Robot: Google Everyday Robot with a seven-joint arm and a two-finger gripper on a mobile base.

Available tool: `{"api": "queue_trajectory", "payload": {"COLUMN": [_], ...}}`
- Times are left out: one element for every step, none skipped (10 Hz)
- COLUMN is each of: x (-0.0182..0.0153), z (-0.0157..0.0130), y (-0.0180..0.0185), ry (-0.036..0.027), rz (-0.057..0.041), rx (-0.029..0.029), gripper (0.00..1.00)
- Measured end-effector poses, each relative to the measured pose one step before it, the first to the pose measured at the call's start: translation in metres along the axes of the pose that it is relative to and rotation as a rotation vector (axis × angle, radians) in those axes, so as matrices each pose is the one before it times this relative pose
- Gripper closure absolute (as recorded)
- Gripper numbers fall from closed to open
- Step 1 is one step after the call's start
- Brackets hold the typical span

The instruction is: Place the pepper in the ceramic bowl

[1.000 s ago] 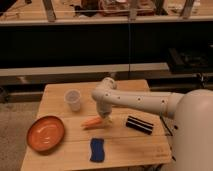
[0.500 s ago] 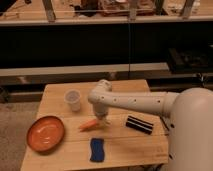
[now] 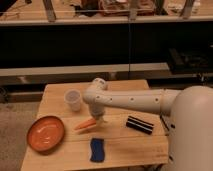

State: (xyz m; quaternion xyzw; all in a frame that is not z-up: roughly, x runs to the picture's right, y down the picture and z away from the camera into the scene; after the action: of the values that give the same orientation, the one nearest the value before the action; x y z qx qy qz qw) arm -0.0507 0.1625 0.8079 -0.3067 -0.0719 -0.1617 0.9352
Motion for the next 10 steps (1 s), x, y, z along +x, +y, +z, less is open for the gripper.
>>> {"api": "queue_trajectory", "payload": {"x": [-0.00319,-0.00411,-0.00354,-0.00355,-0.00450,-0.00282,-0.00562,-0.01231,-0.01139,-0.00579], "z": [-0.00640,-0.00728,-0.00516,-0.00185,-0.00147,-0.00152,-0.00195,-0.00236,-0.00215,-0.00208], "y": [-0.00078,0.00034,-0.00029,-0.00020,0.00018,0.00016,-0.00244,-0.00280,-0.00241,-0.00102], "ry": [0.00406,0.00364,0.00460,0.00099,0.00319,0.00245,0.00384,-0.00380,-0.00135,0.00354], "rz": [-0.00741,-0.00913,-0.00940,-0.00740,-0.00804,-0.00435,-0.00610,-0.01049,-0.01539,-0.00973], "rx": [0.00875,0.00299,0.00151,0.00033,0.00080,0.00183,0.00682,0.00374,0.00229,0.00005], "gripper": [0.94,0.94,0.94,0.94,0.94,0.94,0.94,0.94,0.94,0.94]}}
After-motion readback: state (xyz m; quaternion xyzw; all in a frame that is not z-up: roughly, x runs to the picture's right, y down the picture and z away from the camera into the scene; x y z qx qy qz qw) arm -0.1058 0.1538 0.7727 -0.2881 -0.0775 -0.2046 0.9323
